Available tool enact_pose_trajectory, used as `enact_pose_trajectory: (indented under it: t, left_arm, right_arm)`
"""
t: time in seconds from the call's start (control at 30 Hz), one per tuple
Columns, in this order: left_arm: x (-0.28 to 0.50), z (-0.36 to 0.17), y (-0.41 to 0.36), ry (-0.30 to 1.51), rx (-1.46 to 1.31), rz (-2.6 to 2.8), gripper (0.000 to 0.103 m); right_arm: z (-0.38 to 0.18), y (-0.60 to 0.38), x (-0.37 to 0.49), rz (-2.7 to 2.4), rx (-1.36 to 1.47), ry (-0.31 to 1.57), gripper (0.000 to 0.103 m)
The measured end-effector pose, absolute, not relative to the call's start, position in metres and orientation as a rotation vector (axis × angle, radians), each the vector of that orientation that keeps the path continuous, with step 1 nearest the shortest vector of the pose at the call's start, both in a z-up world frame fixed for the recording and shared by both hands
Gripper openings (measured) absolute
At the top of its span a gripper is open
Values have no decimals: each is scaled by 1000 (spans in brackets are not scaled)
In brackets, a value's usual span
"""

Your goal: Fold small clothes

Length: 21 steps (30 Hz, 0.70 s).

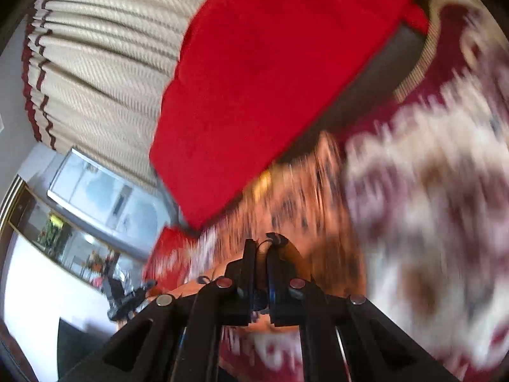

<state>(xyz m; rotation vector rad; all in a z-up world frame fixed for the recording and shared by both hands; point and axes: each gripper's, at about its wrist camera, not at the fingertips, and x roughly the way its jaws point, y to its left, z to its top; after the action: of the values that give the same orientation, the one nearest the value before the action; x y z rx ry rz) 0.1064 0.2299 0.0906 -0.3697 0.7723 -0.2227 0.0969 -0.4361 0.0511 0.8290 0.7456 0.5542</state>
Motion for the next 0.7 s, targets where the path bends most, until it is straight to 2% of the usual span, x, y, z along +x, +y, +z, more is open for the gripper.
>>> enact_pose_trajectory:
  t: [0.13, 0.27, 0.3, 0.37, 0.4, 0.43, 0.47, 0.57, 0.63, 0.7]
  left_arm:
    - [188, 54, 229, 790, -377, -137, 6]
    - [262, -9, 231, 900, -360, -11, 6]
    - [272, -23, 235, 949, -392, 27, 11]
    - [278, -37, 247, 1001, -445, 67, 19]
    - [272, -35, 256, 973, -472, 81, 24]
    - [264, -31, 263, 939, -485, 95, 28]
    - [251, -24, 272, 899, -497, 118, 38]
    - [209, -3, 285, 834, -509, 115, 46]
    - [183, 6, 282, 825, -483, 89, 56]
    - [145, 6, 277, 815, -526, 35, 71]
  right_arm:
    - [55, -425, 190, 498, 798, 755, 6]
    - [1, -415, 268, 401, 821, 843, 8]
    - [-15, -415, 278, 369, 849, 887, 11]
    - [-40, -417, 284, 290, 883, 941, 28]
    - [-41, -419, 280, 276, 879, 927, 66]
    - [-39, -421, 276, 271, 880, 914, 88]
    - [-33, -427, 266, 256, 887, 876, 88]
    - [-11, -442, 234, 251, 874, 797, 88]
    - [2, -446, 208, 261, 861, 762, 88]
    - [6, -438, 177, 303, 866, 763, 88]
